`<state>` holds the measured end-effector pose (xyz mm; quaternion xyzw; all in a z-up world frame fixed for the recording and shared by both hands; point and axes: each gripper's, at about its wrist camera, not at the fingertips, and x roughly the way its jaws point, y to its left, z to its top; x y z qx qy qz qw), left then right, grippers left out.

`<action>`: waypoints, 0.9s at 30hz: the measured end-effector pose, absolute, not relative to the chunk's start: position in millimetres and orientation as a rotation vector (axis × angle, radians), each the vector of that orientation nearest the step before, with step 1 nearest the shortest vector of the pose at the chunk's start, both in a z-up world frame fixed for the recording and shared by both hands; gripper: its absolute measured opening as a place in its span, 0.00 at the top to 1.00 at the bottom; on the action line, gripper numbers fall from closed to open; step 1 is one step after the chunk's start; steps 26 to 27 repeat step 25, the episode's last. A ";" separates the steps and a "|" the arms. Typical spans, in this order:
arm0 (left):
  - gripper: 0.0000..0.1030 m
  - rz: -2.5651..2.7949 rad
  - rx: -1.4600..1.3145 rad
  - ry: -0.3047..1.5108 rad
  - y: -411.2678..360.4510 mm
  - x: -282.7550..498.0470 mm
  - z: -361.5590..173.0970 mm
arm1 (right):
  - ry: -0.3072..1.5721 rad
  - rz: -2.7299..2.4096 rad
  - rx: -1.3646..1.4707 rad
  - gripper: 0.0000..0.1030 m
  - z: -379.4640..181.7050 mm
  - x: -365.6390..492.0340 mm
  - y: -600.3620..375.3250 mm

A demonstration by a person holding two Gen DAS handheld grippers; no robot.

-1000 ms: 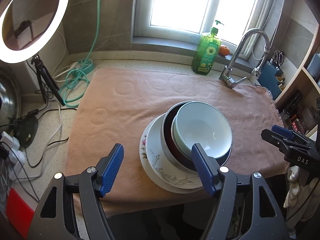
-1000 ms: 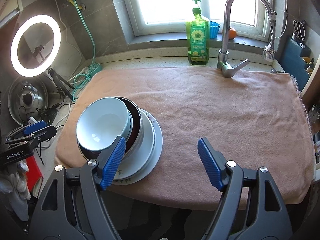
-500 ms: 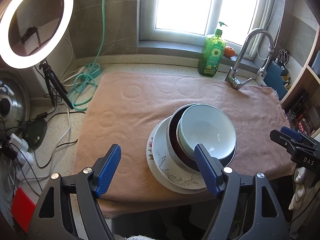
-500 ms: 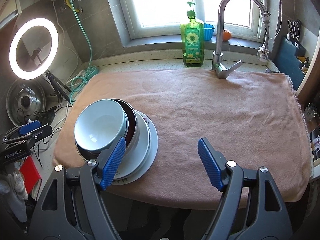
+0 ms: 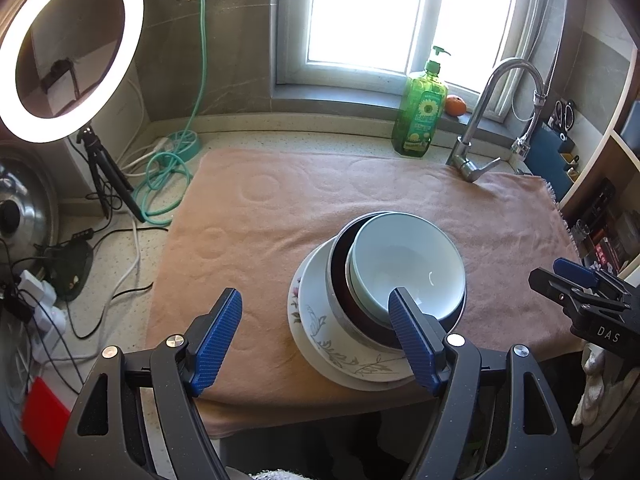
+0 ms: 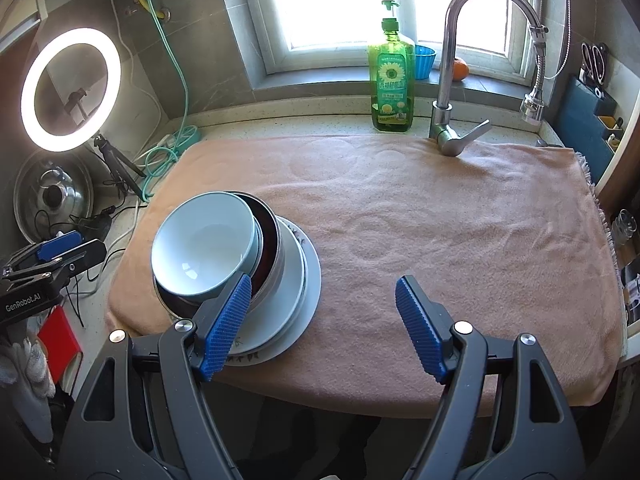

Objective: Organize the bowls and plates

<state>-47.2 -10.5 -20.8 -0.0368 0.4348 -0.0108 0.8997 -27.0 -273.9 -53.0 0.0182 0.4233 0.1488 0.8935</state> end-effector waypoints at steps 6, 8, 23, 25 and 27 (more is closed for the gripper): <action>0.26 -0.024 -0.077 0.896 -9.8 -46.9 -19.6 | 0.882 0.309 0.036 0.25 -54.5 -27.1 -272.7; 0.26 -0.025 -0.077 0.897 -9.3 -45.8 -20.2 | 0.884 0.308 0.036 0.25 -55.6 -26.4 -272.8; 0.26 -0.014 -0.061 0.896 -12.6 -45.9 -25.6 | 0.908 0.304 0.036 0.25 -64.1 -20.7 -273.8; 0.26 -0.018 -0.059 0.894 -12.4 -45.5 -26.0 | 0.913 0.304 0.036 0.25 -65.8 -19.5 -273.3; 0.26 -0.018 -0.059 0.894 -12.4 -45.5 -26.0 | 0.913 0.304 0.036 0.25 -65.8 -19.5 -273.3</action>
